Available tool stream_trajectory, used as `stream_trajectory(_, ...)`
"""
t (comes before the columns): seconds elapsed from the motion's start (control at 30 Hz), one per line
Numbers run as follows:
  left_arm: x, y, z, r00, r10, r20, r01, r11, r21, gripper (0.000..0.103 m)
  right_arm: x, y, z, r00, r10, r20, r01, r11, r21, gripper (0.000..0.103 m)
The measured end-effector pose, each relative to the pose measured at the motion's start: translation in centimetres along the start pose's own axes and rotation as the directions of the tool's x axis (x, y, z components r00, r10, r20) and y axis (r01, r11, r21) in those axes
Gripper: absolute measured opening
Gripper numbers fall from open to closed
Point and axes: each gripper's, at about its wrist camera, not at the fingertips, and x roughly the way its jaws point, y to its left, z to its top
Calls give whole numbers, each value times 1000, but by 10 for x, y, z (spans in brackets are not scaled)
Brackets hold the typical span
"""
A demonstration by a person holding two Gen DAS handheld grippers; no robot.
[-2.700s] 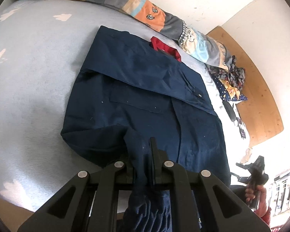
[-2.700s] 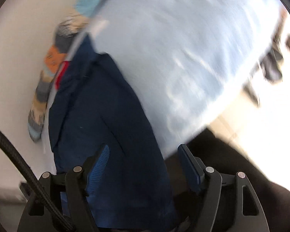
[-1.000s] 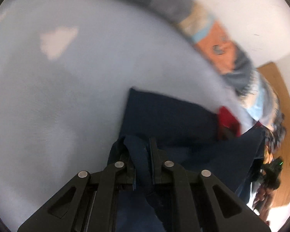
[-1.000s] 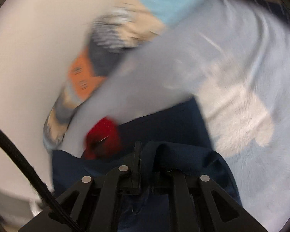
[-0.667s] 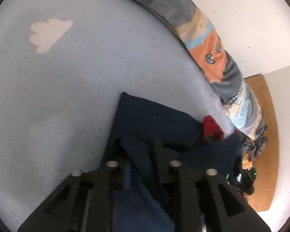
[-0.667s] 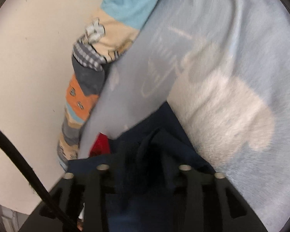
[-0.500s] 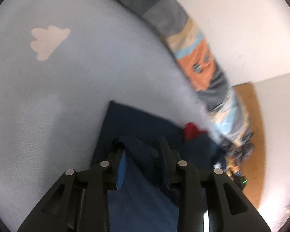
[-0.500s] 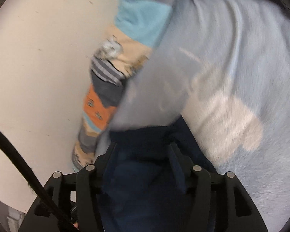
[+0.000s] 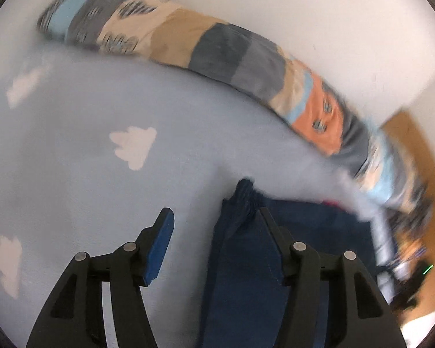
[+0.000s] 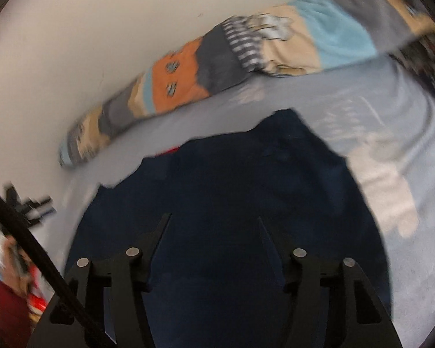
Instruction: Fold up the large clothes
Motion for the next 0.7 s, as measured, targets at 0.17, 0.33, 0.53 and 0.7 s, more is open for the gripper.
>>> stream_trajectory(0.17,37,-81,-48,989,149,23,-149,950,273,76,45,37,-9,991,-118,-55,108,982,-153,61)
stream_trajectory(0.33,101,-94,-86,968,236,-87,-202,935,292,78,88,29,-23,971,-188,-148,161,971,-179,59)
stream_trajectory(0.53,52,-133,-95,981,186,55,-193,926,325,78,45,52,-19,990,-114,-82,98,980,-174,58)
stream_trajectory(0.7,68,-144,-134,980,195,-42,-169,922,348,84,70,53,-54,962,-177,-210,139,973,-183,64)
